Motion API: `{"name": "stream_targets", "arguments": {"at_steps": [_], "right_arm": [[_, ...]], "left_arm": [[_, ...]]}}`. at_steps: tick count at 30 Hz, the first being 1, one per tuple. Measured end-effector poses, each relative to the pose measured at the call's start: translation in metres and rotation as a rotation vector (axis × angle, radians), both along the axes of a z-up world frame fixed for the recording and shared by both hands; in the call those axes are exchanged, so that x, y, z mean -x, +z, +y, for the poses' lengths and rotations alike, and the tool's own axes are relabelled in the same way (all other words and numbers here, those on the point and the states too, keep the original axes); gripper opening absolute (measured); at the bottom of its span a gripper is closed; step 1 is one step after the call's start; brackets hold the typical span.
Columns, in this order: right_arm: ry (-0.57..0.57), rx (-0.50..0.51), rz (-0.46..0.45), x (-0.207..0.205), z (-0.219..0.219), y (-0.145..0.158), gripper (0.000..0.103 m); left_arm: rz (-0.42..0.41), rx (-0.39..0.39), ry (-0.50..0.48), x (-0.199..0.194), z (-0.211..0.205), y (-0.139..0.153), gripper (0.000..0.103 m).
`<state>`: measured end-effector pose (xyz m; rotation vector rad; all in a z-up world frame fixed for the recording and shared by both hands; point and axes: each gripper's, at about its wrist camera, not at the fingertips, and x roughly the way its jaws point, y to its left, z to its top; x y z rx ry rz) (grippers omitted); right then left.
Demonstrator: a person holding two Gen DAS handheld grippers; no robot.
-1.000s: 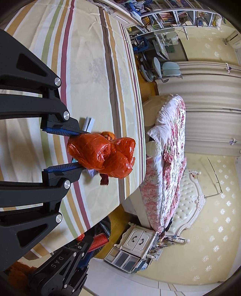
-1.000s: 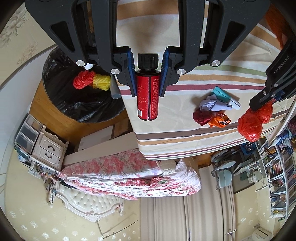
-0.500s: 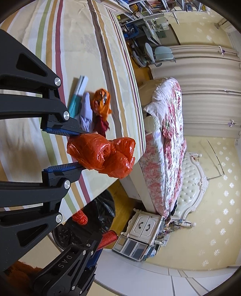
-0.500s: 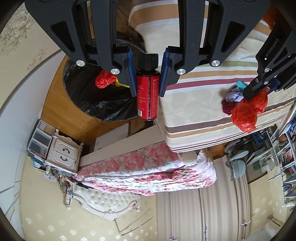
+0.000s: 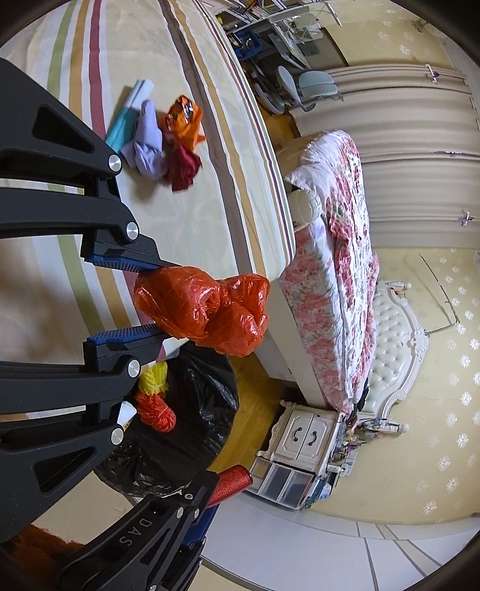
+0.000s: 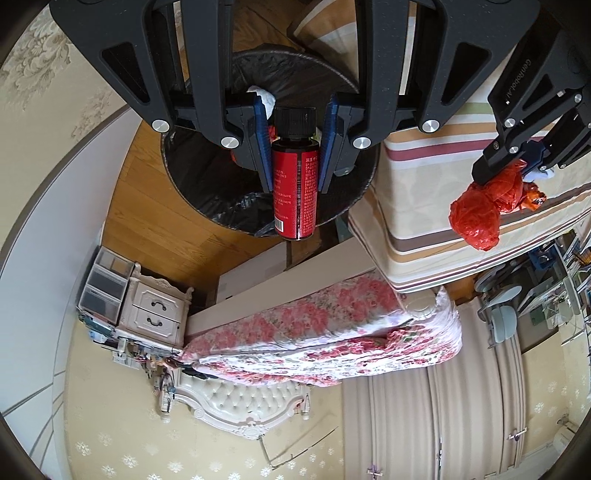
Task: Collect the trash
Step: 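Carry the orange bag and red canister over the bin and release both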
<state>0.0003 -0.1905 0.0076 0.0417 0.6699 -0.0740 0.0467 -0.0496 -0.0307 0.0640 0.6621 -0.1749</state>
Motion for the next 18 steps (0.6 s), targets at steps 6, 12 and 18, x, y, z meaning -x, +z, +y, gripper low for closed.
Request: {"name": "stream_targets", "arguments": {"at_steps": [6, 12, 18], "right_arm": [[-0.021, -0.010, 0.008, -0.012, -0.015, -0.007, 0.023], [-0.038, -0.024, 0.018, -0.024, -0.028, -0.013, 0.023], [-0.057, -0.036, 0.025, -0.032, -0.040, -0.017, 0.023]], "left_arm": [[0.012, -0.013, -0.022, -0.015, -0.020, -0.003, 0.027], [0.025, -0.036, -0.041, -0.031, -0.036, -0.006, 0.027], [0.034, -0.054, -0.055, -0.042, -0.050, -0.009, 0.027]]}}
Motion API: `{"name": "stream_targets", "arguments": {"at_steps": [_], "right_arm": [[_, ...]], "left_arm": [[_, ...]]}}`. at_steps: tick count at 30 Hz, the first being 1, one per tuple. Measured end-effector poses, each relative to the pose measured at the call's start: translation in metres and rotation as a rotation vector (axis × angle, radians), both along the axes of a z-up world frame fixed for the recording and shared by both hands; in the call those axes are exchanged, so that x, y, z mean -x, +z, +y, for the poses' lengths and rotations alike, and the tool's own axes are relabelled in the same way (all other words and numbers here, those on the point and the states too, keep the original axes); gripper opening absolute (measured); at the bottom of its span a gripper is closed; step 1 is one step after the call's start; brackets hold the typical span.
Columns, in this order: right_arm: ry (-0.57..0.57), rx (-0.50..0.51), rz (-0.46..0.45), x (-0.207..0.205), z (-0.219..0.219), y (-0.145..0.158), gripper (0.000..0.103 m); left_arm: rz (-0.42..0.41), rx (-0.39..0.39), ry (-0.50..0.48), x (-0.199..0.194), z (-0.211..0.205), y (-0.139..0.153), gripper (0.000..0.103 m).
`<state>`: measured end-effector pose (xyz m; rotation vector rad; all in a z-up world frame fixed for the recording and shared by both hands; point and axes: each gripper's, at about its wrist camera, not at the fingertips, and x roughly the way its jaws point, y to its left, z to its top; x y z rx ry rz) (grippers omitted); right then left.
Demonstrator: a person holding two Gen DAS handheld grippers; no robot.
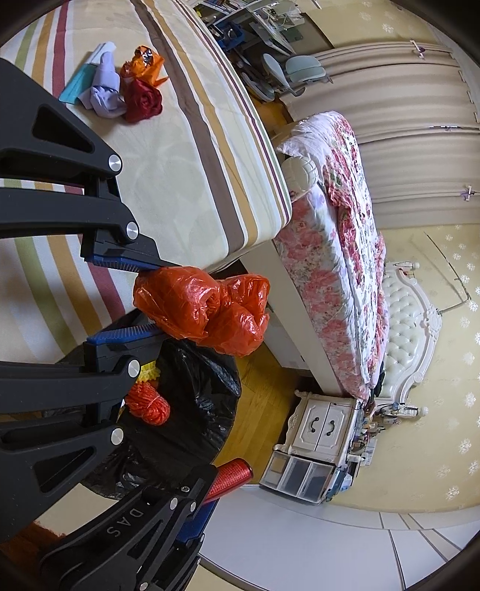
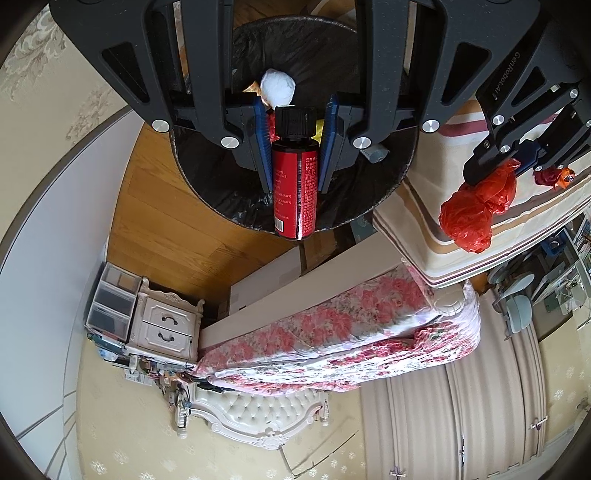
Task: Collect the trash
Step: 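Carry the orange bag and red canister over the bin and release both, then withdraw both open tools from the bin toward the white-teal tube on the bed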
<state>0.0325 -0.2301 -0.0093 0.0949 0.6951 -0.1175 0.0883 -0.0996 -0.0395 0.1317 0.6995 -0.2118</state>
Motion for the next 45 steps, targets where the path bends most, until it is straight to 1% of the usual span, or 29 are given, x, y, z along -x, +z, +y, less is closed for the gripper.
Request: {"name": "stream_targets", "arguments": {"at_steps": [4, 8, 9, 11, 12, 13, 18, 21, 24, 25, 31, 45], "right_arm": [[-0.010, -0.003, 0.005, -0.006, -0.004, -0.002, 0.023], [-0.015, -0.007, 0.015, -0.011, -0.008, -0.006, 0.023], [-0.018, -0.007, 0.012, -0.011, -0.009, -0.006, 0.023], [-0.027, -0.009, 0.009, -0.011, -0.010, -0.008, 0.031], [-0.030, -0.011, 0.007, -0.010, -0.011, -0.008, 0.034], [-0.036, -0.009, 0.003, -0.010, -0.011, -0.008, 0.039], [-0.050, 0.006, 0.000, -0.006, -0.012, -0.007, 0.042], [-0.057, 0.011, -0.007, -0.003, -0.011, -0.005, 0.048], [-0.056, 0.011, -0.004, 0.000, -0.009, -0.004, 0.053], [-0.054, 0.012, -0.002, 0.001, -0.006, -0.003, 0.056], [-0.017, 0.013, 0.005, 0.008, 0.013, -0.003, 0.061], [0.125, -0.014, 0.035, 0.022, 0.078, -0.004, 0.062]], "left_arm": [[-0.004, -0.016, -0.009, -0.003, -0.008, -0.002, 0.027], [0.010, -0.014, -0.013, -0.009, -0.011, -0.003, 0.027], [0.011, -0.015, -0.012, -0.010, -0.011, -0.003, 0.030], [0.016, -0.018, -0.010, -0.011, -0.011, -0.003, 0.038], [0.015, -0.018, -0.004, -0.011, -0.010, -0.003, 0.048], [0.015, -0.015, 0.000, -0.010, -0.009, -0.003, 0.056], [0.019, -0.017, 0.028, -0.010, -0.002, -0.003, 0.064], [0.021, -0.020, 0.045, -0.007, 0.004, -0.003, 0.065], [0.023, -0.021, 0.060, -0.003, 0.012, -0.001, 0.069], [0.021, -0.020, 0.065, -0.002, 0.015, -0.001, 0.069], [0.020, -0.019, 0.114, 0.010, 0.039, 0.003, 0.070], [0.043, -0.018, 0.252, 0.040, 0.110, 0.002, 0.070]]}}
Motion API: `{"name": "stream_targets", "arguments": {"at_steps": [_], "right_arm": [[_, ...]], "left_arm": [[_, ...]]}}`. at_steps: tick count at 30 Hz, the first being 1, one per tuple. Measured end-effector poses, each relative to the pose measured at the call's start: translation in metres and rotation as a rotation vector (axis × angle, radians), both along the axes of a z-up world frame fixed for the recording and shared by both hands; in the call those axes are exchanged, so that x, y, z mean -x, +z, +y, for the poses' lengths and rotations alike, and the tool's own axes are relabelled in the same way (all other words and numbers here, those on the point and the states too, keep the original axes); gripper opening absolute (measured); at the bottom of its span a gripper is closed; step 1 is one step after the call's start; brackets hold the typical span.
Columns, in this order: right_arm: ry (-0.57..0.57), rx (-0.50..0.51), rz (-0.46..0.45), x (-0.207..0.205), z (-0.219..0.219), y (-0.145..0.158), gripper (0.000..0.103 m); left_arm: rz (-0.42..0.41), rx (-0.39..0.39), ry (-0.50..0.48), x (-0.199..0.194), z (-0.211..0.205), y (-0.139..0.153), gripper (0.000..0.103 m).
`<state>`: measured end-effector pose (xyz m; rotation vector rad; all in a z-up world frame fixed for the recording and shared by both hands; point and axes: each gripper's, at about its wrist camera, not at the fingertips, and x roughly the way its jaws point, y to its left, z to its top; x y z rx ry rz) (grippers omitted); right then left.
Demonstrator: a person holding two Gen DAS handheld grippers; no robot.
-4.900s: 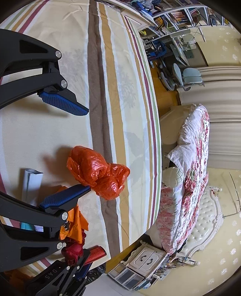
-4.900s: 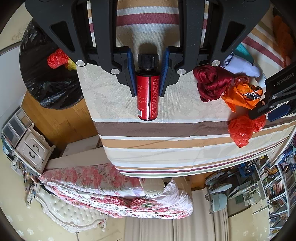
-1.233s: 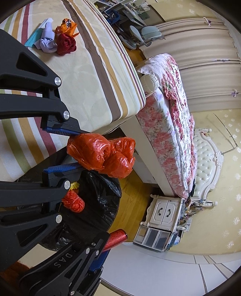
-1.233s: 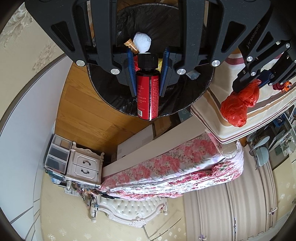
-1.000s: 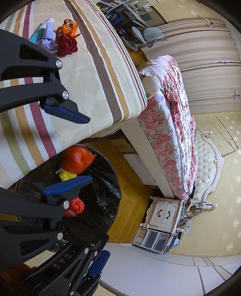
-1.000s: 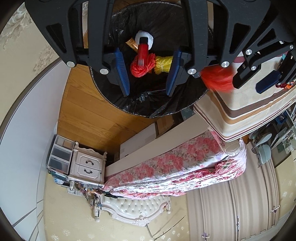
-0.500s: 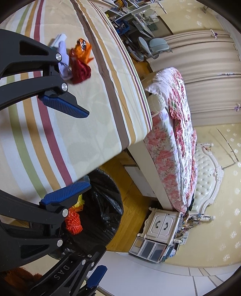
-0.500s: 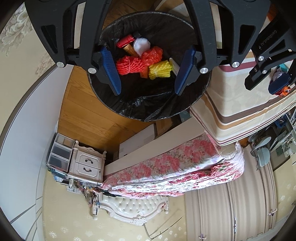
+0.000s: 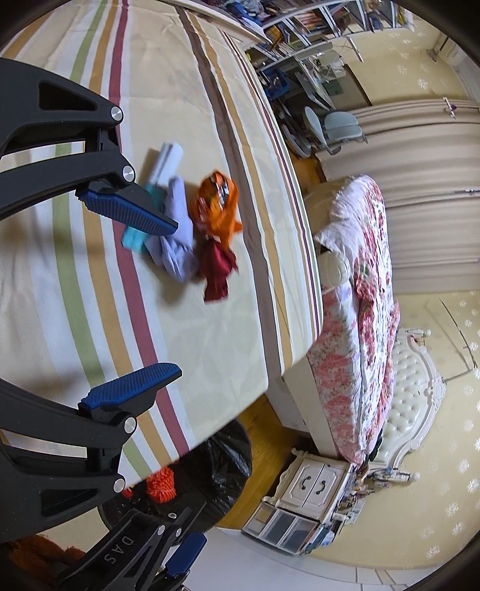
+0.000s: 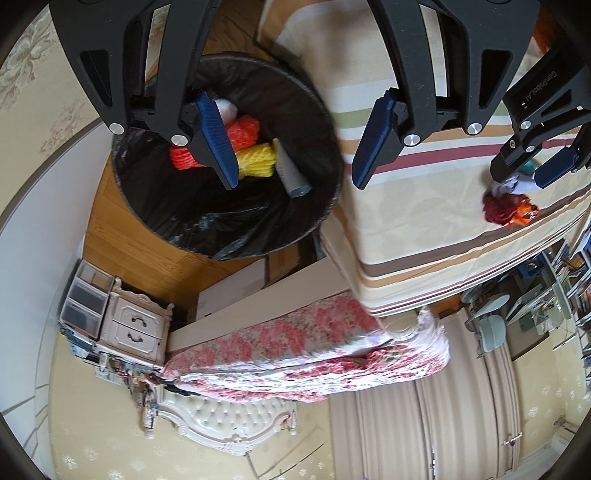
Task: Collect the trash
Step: 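Withdraw both open tools from the bin toward the white-teal tube on the bed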
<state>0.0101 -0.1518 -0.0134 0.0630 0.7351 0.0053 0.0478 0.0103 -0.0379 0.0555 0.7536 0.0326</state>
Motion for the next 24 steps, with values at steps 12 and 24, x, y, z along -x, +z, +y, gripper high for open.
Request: {"name": "stream_targets", "arguments": {"at_steps": [12, 24], "right_arm": [[0.124, 0.023, 0.023, 0.005, 0.057, -0.003, 0.063], [0.159, 0.033, 0.034, 0.002, 0.076, -0.003, 0.070]], "left_arm": [[0.074, 0.038, 0.139, -0.002, 0.061, -0.013, 0.070], [0.147, 0.067, 0.172, -0.012, 0.087, -0.020, 0.071]]}}
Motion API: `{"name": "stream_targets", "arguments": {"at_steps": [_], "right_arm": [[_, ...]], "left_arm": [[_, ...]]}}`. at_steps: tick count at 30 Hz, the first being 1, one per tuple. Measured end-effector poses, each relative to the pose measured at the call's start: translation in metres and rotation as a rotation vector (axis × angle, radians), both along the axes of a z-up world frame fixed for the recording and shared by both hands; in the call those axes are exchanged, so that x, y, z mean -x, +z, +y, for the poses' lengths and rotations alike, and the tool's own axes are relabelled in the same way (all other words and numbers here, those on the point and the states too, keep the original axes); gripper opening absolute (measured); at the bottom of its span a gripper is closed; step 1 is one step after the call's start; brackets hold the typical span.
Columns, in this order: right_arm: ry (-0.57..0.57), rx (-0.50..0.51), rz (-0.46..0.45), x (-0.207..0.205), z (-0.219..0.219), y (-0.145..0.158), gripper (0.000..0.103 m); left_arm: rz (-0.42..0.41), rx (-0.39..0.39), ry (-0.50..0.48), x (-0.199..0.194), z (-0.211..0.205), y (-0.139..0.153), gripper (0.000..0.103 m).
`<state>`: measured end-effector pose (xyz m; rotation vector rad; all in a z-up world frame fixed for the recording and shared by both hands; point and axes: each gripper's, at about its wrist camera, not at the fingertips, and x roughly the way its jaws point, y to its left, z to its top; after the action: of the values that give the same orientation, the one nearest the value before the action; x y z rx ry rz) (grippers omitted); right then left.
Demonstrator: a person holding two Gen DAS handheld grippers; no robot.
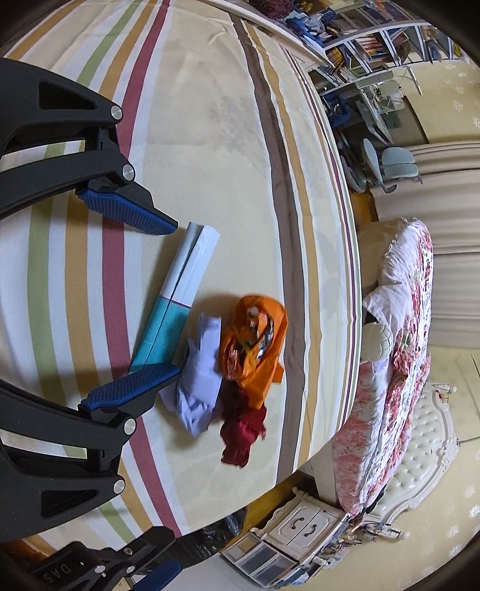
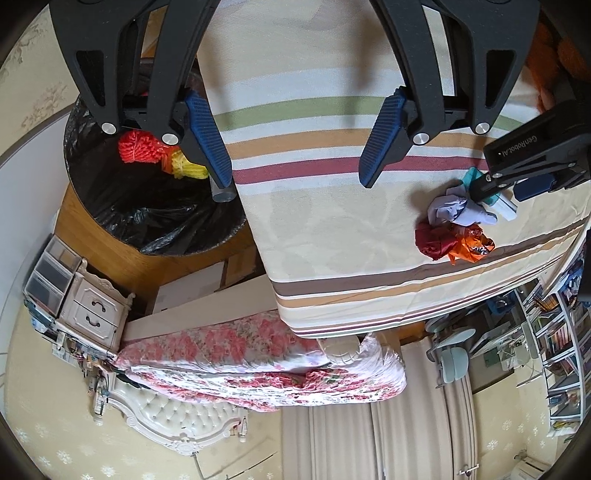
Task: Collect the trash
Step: 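Withdraw both open tools from the bin toward the white-teal tube on the bed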
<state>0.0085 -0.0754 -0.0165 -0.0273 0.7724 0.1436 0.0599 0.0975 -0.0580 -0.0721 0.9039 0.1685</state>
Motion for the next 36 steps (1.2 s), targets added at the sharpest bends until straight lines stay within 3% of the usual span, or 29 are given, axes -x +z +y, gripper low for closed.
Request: {"name": "stream_targets", "arguments": {"at_steps": [9, 20, 27, 36], "right_arm": [[0.014, 0.005, 0.000, 0.001, 0.005, 0.000, 0.070], [0.033, 0.017, 0.000, 0.001, 0.015, -0.001, 0.070], [0.034, 0.015, 0.002, 0.001, 0.017, -0.002, 0.070], [0.038, 0.018, 0.003, 0.002, 0.019, -0.003, 0.070]], "left_arm": [[0.000, 0.007, 0.054, 0.017, 0.036, 0.000, 0.072], [-0.017, 0.050, 0.069, 0.024, 0.047, 0.007, 0.072], [-0.023, 0.062, 0.138, 0.033, 0.061, 0.010, 0.072], [0.005, 0.020, 0.192, 0.042, 0.079, 0.002, 0.072]]}}
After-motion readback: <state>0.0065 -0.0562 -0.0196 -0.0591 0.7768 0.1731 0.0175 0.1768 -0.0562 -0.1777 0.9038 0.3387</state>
